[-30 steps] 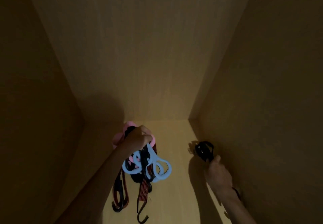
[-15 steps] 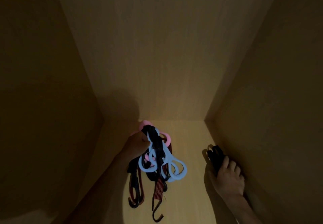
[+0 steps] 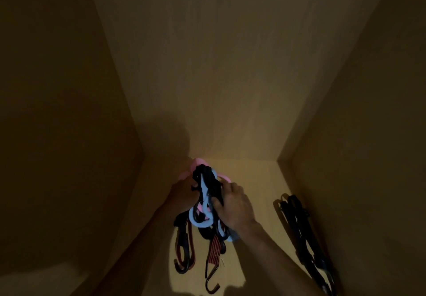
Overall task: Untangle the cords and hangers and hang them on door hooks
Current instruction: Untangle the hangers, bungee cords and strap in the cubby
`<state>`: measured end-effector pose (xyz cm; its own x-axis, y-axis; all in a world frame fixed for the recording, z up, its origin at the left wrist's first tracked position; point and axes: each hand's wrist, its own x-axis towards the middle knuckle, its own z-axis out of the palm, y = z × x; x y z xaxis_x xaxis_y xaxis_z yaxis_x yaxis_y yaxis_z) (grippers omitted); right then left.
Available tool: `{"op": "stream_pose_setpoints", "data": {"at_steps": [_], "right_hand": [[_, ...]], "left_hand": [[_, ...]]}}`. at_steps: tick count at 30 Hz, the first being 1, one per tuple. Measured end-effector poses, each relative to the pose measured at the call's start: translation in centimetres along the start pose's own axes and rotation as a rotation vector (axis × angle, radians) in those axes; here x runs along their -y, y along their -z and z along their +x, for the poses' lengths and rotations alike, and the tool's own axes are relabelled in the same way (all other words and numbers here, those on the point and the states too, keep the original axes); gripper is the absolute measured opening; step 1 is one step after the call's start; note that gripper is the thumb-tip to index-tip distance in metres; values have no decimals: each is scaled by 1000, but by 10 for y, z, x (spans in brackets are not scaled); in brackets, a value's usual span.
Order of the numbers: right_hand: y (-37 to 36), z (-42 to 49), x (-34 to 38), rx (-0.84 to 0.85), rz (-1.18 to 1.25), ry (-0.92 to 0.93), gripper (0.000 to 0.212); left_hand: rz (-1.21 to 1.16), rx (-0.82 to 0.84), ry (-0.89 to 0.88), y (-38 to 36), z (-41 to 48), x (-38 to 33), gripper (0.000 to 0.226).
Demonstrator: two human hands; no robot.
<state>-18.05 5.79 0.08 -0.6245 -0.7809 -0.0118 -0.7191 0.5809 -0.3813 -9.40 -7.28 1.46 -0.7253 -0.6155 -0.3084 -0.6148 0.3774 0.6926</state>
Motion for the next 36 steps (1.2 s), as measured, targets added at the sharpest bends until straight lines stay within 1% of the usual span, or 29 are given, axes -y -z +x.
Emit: {"op": "stream_pose_setpoints", "data": {"at_steps": [1, 3, 5, 7, 11, 15, 16, 18, 20, 21, 23, 24, 25, 26, 28, 29, 30, 32, 33, 34, 36], "right_hand": [[-5, 4, 7, 18, 13, -5, 56], [-14, 12, 17, 17, -8, -51, 59], [-19, 18, 20, 18, -12, -113, 53], [-18, 21, 17, 20, 51, -146, 46], [-9, 22, 9, -8, 223, -108, 32], [12, 17, 10, -87, 444, -71, 19], [18, 16, 10, -114, 490, -60, 16], [28, 15, 9, -145, 559, -45, 14], [39, 13, 8, -129, 663, -27, 14], [44, 12, 7, -113, 711, -5, 16], [52, 9, 6, -104, 771, 40, 20], [55, 8, 5, -113, 797, 52, 20], [58, 7, 5, -125, 825, 57, 18], [61, 6, 4, -138, 852, 58, 17], [64, 5, 1, -171, 861, 42, 19], [65, 4, -2, -177, 842, 28, 21], [65, 4, -4, -168, 813, 9, 23], [65, 1, -4, -99, 775, -34, 25], [64, 0, -4, -45, 767, -51, 28], [64, -1, -2, 12, 757, -60, 37], [62, -2, 2, 97, 751, -70, 58]], "left_hand": [[-15, -5, 7, 0, 1, 0, 27], [-12, -7, 10, 2, 0, -2, 28], [-6, 0, 6, 5, -3, -3, 21], [-40, -13, 3, 7, 0, 1, 23], [-38, -34, 11, 8, 6, 6, 22], [-22, -23, -62, 8, 4, -2, 35], [-27, -24, -82, 8, 5, -2, 35], [-5, -86, -100, 7, 7, -3, 29], [4, -166, -155, 11, 8, -9, 11], [-7, -181, -188, 13, 8, -13, 20], [-48, -119, -208, 16, 10, -18, 57], [-49, -77, -212, 16, 11, -20, 68], [-28, -49, -214, 16, 11, -21, 71], [44, -54, -224, 17, 13, -23, 65], [201, -87, -256, 17, 16, -25, 38], [245, -115, -267, 17, 18, -25, 26], [258, -134, -274, 17, 19, -24, 20], [219, -149, -284, 17, 24, -23, 12], [190, -158, -306, 17, 22, -26, 7], [169, -163, -320, 19, 17, -33, 5], [101, -151, -320, 21, 7, -45, 16]]}}
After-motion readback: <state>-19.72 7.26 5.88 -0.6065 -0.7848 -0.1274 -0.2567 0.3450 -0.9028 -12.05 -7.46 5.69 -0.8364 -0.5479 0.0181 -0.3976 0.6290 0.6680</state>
